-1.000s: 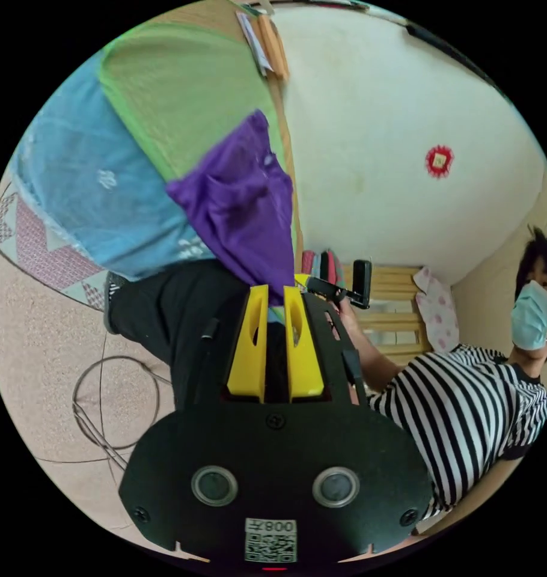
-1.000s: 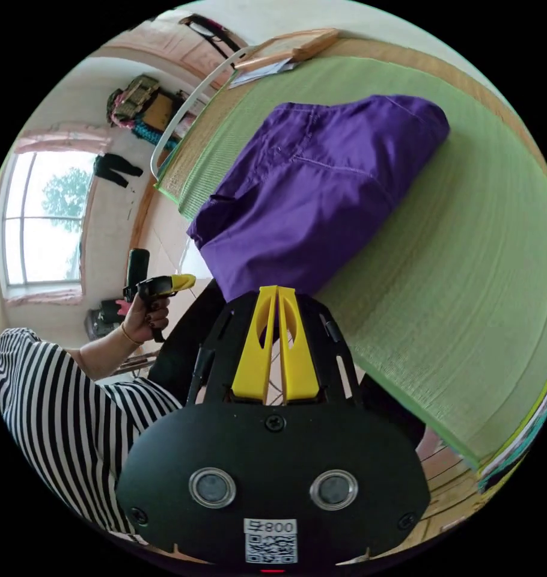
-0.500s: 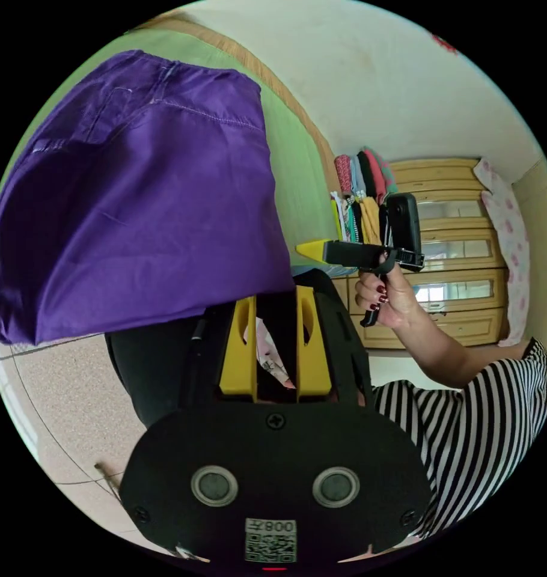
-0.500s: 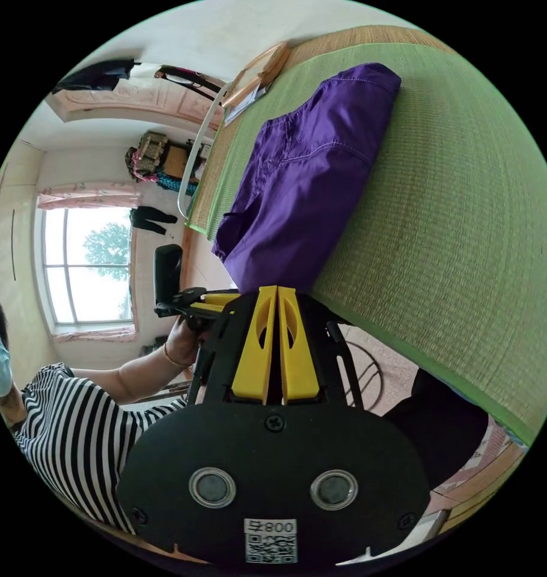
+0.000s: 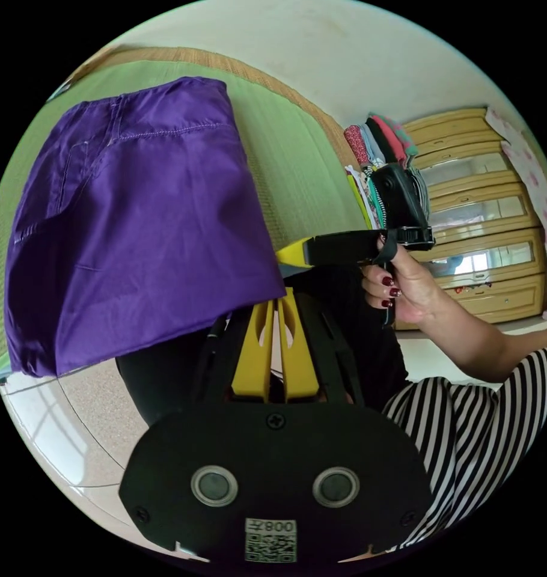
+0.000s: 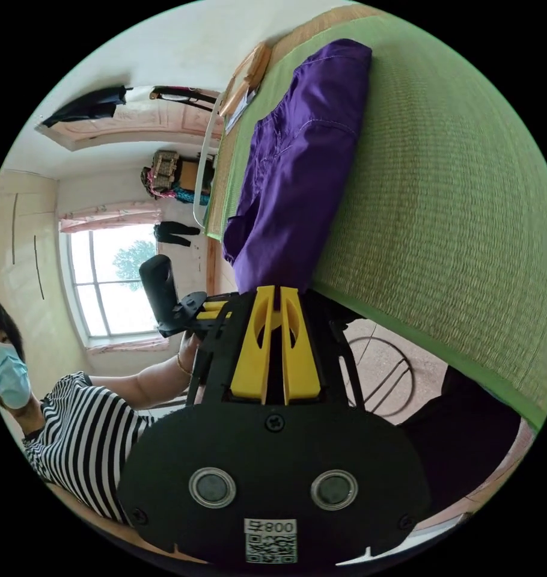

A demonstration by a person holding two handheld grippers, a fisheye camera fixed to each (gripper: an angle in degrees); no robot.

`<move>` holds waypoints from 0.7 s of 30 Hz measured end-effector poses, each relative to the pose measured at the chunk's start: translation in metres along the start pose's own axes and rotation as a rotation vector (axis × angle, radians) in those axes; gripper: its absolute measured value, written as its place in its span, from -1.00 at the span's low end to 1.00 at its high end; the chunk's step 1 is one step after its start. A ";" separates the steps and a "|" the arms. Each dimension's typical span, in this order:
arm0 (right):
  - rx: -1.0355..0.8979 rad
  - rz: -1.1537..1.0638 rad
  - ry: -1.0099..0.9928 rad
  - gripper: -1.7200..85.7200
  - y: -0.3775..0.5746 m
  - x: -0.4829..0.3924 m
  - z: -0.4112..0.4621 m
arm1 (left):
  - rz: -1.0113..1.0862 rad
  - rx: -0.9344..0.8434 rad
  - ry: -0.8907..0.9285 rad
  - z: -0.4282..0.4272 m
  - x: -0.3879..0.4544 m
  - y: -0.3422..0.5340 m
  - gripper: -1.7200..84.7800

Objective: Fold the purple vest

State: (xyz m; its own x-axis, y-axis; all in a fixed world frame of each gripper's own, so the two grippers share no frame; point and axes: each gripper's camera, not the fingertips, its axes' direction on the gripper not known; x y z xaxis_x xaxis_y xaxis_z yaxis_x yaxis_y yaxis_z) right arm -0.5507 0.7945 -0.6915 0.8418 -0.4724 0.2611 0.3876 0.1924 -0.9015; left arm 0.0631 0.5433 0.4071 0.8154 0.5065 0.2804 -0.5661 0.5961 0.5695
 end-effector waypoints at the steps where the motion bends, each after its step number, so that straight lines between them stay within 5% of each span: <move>1: 0.009 0.017 -0.036 -0.89 -0.002 0.009 0.008 | 0.012 -0.004 -0.005 0.002 0.006 -0.002 -0.92; 21: 0.048 0.145 -0.355 -0.72 -0.061 0.063 0.148 | 0.104 0.040 -0.022 -0.005 0.062 -0.015 -0.93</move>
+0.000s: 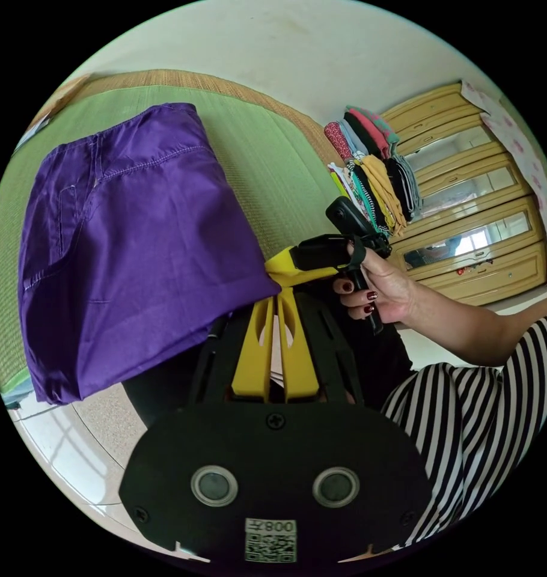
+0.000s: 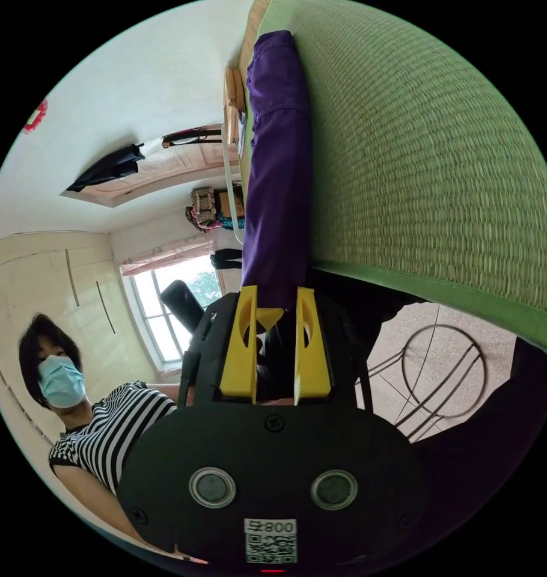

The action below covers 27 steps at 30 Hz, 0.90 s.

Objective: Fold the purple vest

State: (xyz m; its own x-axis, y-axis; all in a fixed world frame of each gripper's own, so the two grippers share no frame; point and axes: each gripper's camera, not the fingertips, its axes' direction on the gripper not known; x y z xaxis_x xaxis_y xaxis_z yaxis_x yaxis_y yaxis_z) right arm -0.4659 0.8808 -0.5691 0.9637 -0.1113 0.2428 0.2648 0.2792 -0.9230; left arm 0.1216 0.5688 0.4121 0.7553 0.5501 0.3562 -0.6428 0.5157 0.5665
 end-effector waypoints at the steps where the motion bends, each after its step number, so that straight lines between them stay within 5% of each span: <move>1: -0.002 0.001 0.007 -0.72 -0.002 -0.001 0.006 | 0.003 0.004 0.004 -0.001 0.001 0.000 -0.93; 27: 0.004 0.041 -0.093 -0.69 -0.094 -0.025 0.127 | 0.041 -0.001 0.040 -0.022 -0.031 0.005 -0.94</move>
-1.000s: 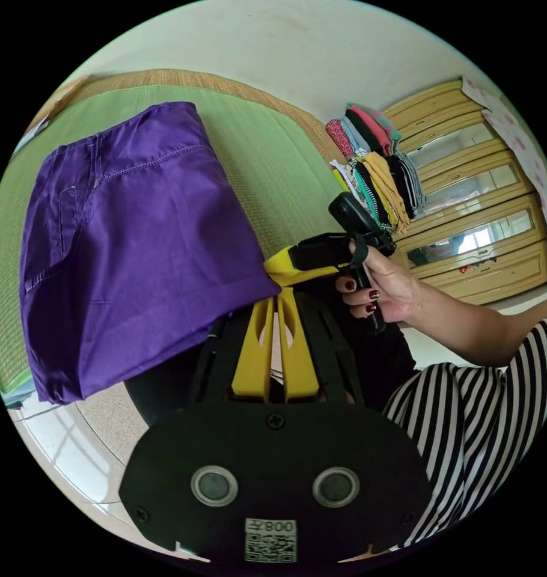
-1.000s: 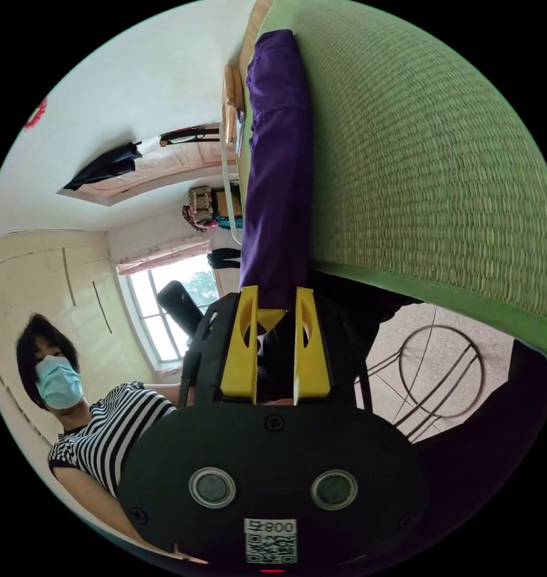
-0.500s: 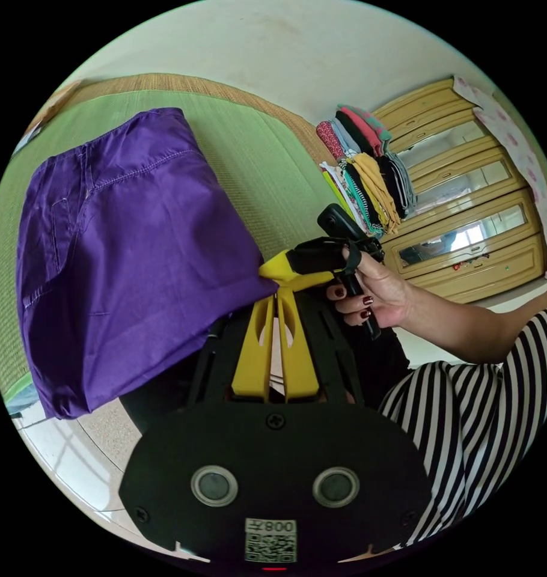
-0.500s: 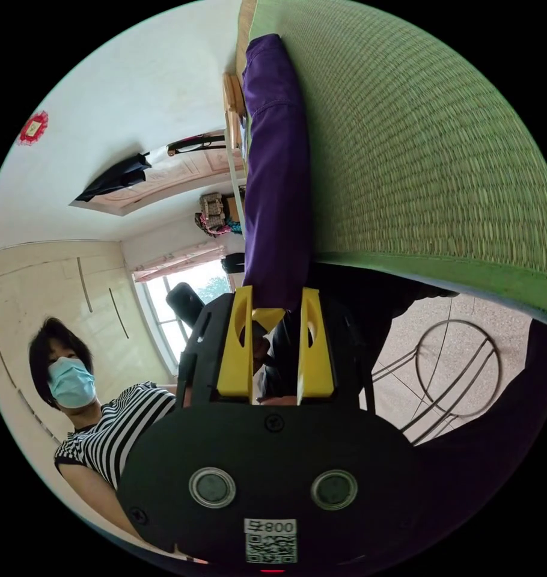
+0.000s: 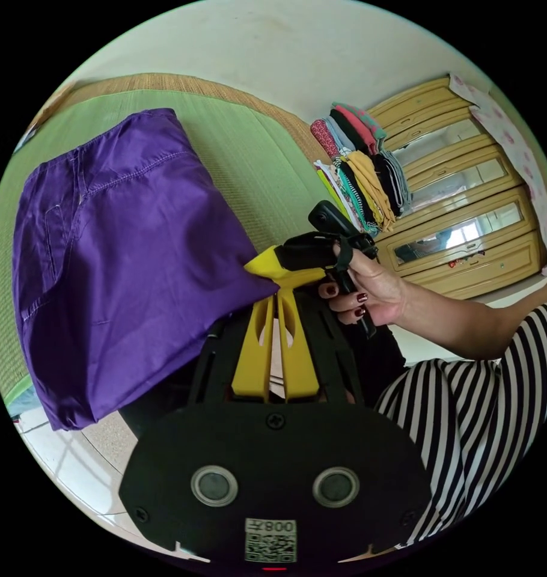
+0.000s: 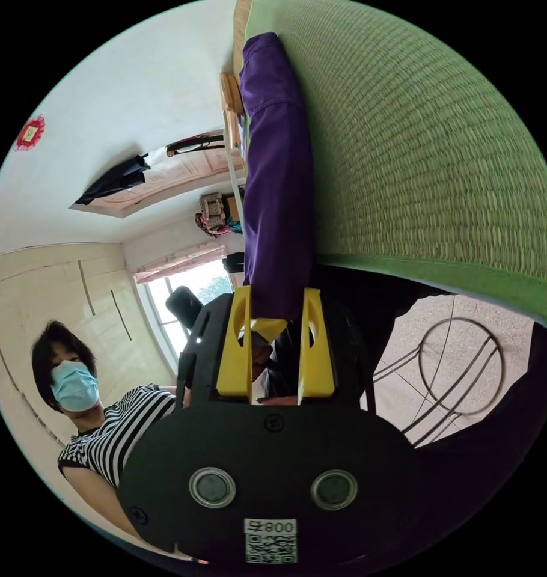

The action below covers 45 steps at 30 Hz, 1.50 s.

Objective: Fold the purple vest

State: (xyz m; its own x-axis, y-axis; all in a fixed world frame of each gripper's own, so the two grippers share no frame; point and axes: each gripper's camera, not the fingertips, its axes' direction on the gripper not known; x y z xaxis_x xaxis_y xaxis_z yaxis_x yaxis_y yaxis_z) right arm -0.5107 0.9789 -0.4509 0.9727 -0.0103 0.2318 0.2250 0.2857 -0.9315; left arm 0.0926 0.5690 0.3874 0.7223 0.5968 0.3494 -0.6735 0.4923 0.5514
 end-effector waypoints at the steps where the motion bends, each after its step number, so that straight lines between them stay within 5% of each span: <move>1: -0.002 0.005 -0.004 -0.71 -0.004 -0.001 0.004 | -0.002 0.000 0.008 -0.002 -0.005 0.002 -0.94; 9: -0.010 -0.006 0.043 -0.79 -0.026 -0.024 0.022 | -0.088 0.067 0.110 -0.050 -0.058 0.042 -0.95; 16: -0.023 -0.010 0.057 -0.80 -0.049 -0.037 0.039 | -0.438 0.293 0.152 -0.132 -0.174 0.167 -0.92; 25: -0.015 -0.009 0.045 -0.80 -0.074 -0.037 0.060 | -0.884 0.705 0.622 -0.106 -0.297 0.306 -0.66; 36: -0.016 -0.024 0.054 -0.81 -0.108 -0.019 0.088 | -0.784 0.673 0.638 -0.115 -0.351 0.283 -0.61; 45: -0.007 -0.027 0.068 -0.81 -0.129 0.032 0.106 | -0.747 0.633 0.564 -0.130 -0.361 0.259 -0.82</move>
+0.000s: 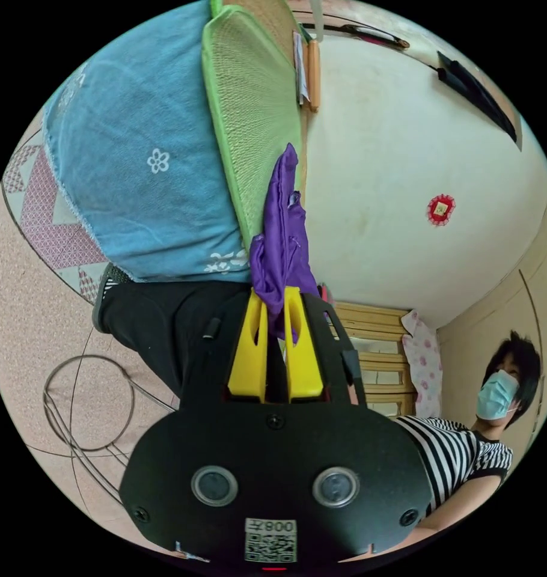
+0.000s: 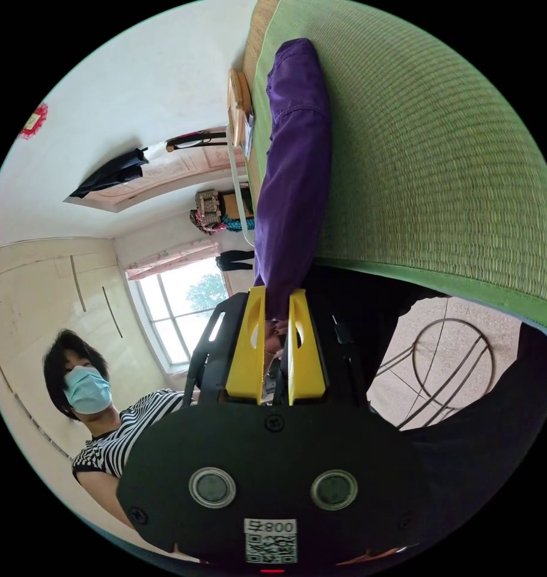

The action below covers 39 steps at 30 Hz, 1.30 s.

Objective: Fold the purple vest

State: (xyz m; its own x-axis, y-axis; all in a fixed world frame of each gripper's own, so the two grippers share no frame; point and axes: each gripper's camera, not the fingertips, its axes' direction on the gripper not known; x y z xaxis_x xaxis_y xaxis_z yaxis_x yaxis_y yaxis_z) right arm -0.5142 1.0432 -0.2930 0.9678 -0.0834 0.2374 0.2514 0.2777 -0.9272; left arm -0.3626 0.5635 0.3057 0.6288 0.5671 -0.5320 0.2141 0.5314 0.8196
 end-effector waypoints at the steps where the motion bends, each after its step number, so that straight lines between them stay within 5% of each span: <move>1: -0.004 -0.001 0.008 -0.81 -0.002 0.008 0.003 | 0.012 -0.010 -0.014 0.000 0.006 0.000 -0.84; 21: 0.098 -0.160 -0.084 -0.82 0.055 0.187 0.012 | 0.316 -0.210 0.080 0.056 0.152 0.013 -0.87; 39: 0.345 -0.384 -0.152 -0.89 0.076 0.382 -0.021 | 0.508 -0.393 0.177 0.238 0.292 0.004 -0.88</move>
State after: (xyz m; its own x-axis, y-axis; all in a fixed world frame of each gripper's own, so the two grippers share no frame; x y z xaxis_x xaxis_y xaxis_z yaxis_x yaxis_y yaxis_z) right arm -0.1259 1.0120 -0.2790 0.7900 -0.1088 0.6033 0.5518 0.5551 -0.6224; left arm -0.0007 0.5815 0.2039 0.4400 0.8846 -0.1545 -0.3856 0.3415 0.8572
